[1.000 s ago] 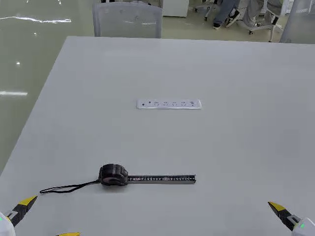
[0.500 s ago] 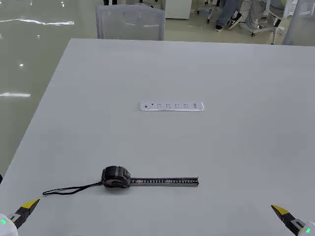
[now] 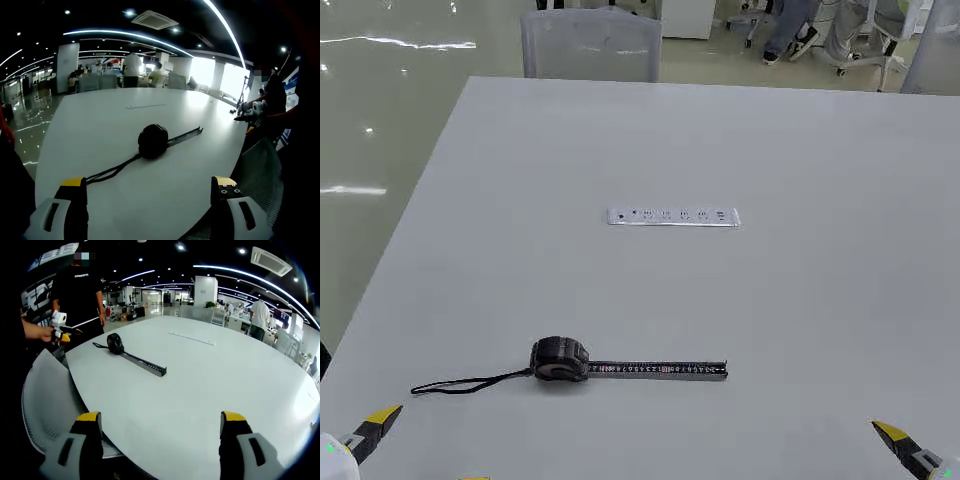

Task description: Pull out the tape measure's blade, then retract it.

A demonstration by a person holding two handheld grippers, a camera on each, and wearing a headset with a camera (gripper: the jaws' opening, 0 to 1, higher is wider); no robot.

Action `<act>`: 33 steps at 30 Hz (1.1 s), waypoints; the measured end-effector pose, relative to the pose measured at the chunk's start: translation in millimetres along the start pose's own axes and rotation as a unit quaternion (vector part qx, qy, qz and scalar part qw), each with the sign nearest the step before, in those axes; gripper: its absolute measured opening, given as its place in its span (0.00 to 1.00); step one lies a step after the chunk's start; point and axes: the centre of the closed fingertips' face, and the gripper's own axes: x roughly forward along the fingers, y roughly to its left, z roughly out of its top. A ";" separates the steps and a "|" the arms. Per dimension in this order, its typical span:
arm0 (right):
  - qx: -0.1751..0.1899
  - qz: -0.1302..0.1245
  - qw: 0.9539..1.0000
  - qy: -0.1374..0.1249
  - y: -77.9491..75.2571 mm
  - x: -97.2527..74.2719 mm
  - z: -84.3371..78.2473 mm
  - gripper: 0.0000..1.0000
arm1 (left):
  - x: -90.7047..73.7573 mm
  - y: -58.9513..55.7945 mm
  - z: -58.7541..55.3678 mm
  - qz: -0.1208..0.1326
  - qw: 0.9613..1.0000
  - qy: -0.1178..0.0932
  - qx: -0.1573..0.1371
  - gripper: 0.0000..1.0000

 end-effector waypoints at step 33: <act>-0.003 0.010 1.000 0.004 3.2 5.4 0.0 1.00 | -2.7 3.8 -1.3 0.003 1.000 0.001 -0.003 1.00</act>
